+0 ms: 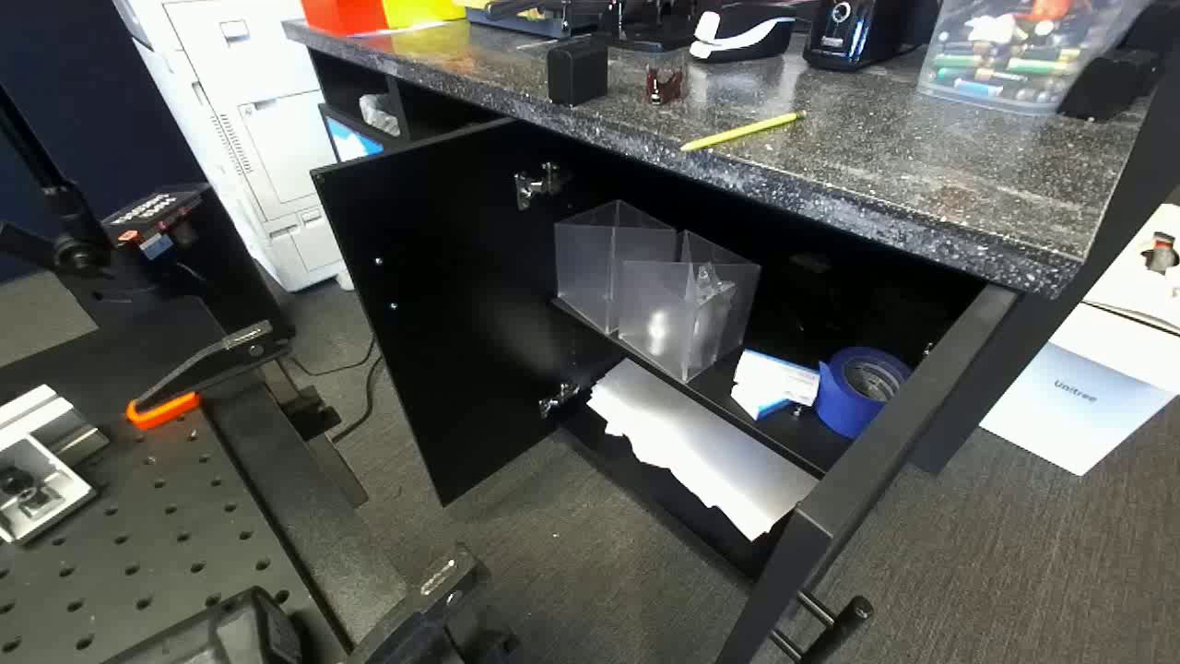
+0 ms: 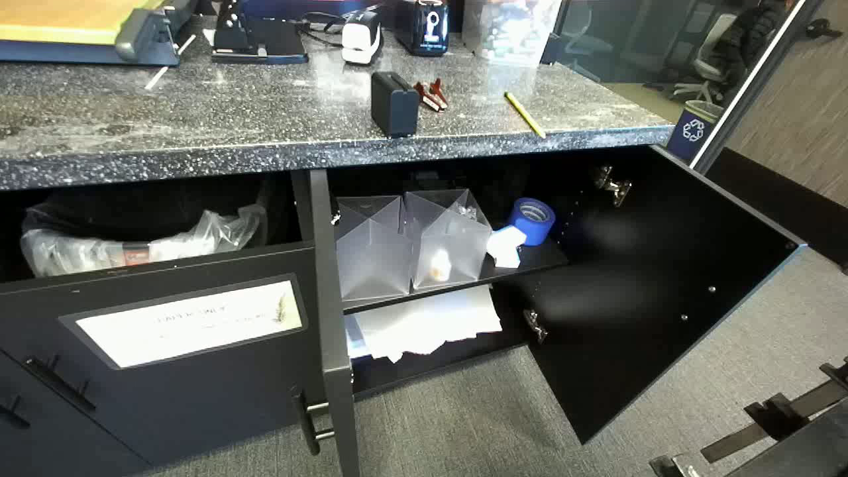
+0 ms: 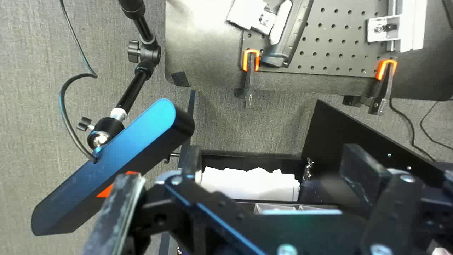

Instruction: Close the right cabinet door

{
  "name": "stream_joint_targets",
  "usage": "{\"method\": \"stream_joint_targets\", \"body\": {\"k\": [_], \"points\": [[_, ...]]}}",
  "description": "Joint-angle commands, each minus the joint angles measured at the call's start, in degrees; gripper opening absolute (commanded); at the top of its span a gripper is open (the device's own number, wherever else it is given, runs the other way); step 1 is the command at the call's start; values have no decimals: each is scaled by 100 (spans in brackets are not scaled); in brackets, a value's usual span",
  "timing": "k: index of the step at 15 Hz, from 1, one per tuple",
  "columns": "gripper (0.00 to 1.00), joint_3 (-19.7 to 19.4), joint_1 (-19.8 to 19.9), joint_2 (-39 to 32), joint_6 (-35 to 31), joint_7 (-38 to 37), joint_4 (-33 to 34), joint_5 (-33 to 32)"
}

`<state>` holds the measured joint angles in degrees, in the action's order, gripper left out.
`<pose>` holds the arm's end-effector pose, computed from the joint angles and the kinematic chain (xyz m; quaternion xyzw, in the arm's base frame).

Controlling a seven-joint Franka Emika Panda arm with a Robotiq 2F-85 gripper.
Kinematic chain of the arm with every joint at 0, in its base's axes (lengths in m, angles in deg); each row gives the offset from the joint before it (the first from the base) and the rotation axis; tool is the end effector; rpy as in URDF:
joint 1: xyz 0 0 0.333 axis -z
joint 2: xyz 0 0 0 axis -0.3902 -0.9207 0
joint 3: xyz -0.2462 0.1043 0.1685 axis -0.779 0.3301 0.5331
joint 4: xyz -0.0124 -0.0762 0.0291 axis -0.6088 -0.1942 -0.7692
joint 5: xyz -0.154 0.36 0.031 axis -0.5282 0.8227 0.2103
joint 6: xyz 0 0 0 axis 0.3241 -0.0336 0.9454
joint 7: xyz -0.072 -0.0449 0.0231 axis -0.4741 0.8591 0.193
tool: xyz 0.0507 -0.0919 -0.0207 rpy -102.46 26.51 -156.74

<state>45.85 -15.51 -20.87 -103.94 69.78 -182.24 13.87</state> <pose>0.3134 -0.1801 0.4733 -0.9977 -0.0620 0.0020 0.0260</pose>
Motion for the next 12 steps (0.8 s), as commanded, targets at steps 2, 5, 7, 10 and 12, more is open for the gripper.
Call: {"method": "stream_joint_targets", "body": {"k": [2, 5, 7, 10, 12], "points": [[100, 39, 43, -8, 5, 21, 16, 27], [100, 39, 43, -8, 5, 21, 19, 27], [100, 39, 43, -8, 5, 21, 19, 27], [100, 83, -27, -507, -219, -122, 218, 11], [100, 103, -84, -1072, -486, -218, 513, 49]]}}
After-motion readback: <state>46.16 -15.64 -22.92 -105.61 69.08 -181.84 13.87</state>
